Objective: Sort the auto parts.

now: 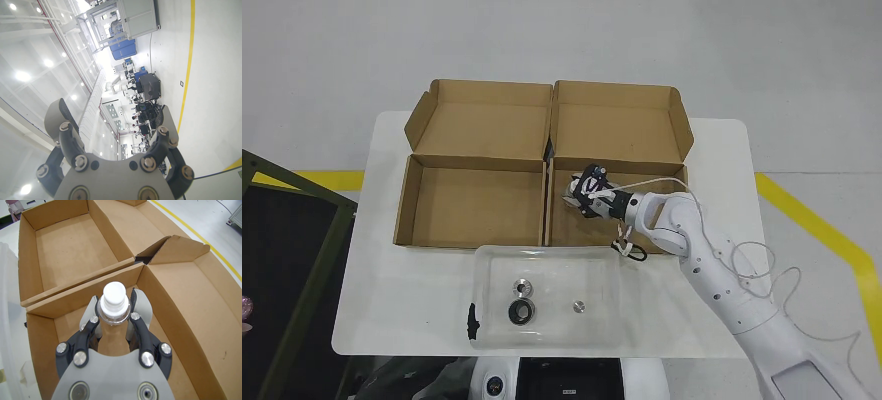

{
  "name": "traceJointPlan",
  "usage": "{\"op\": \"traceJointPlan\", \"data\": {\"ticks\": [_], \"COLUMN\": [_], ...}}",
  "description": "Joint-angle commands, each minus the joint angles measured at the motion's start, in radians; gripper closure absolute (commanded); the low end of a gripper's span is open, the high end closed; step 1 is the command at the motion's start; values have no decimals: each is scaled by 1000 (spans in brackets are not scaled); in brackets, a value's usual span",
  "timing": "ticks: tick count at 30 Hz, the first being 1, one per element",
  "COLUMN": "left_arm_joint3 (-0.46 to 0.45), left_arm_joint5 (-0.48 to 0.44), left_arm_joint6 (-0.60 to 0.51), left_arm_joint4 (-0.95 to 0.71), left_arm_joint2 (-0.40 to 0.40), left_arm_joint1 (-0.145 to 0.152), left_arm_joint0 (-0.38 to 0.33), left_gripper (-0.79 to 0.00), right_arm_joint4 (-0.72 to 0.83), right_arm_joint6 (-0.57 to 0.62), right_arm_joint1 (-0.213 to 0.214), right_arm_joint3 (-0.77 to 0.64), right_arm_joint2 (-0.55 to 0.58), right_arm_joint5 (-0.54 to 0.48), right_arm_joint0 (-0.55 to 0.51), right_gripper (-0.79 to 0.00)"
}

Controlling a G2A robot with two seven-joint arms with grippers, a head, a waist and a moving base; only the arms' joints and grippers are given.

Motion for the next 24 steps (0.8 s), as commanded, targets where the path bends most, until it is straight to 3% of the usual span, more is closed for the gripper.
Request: {"op": "traceJointPlan", "data": {"ticks": [1, 3, 5, 6, 17, 19, 24], "left_arm_joint3": [0, 0, 0, 0, 0, 0, 0], "left_arm_joint5": [0, 0, 0, 0, 0, 0, 0], "left_arm_joint6": [0, 0, 0, 0, 0, 0, 0], "left_arm_joint4": [0, 0, 0, 0, 0, 0, 0], "left_arm_joint2": [0, 0, 0, 0, 0, 0, 0], "left_arm_joint1": [0, 0, 0, 0, 0, 0, 0], "left_arm_joint0": [0, 0, 0, 0, 0, 0, 0], "left_gripper": [-785, -785, -785, -785, -785, -785, -785], "right_arm_joint4": [-3, -6, -8, -9, -45, -48, -40], "right_arm_joint6": [2, 3, 4, 4, 54, 76, 128], "right_arm_joint1": [-2, -3, -3, -3, 31, 41, 62], "right_arm_joint3": [4, 5, 1, -3, -231, -291, -438], "right_arm_joint2": [-3, -4, -2, -1, 109, 139, 202], "right_arm_joint5": [2, 5, 5, 5, -50, -72, -125], "right_arm_joint0": [3, 4, 2, 1, -77, -107, -191], "right_gripper": [-342, -379, -554, -600, -727, -785, -785]}}
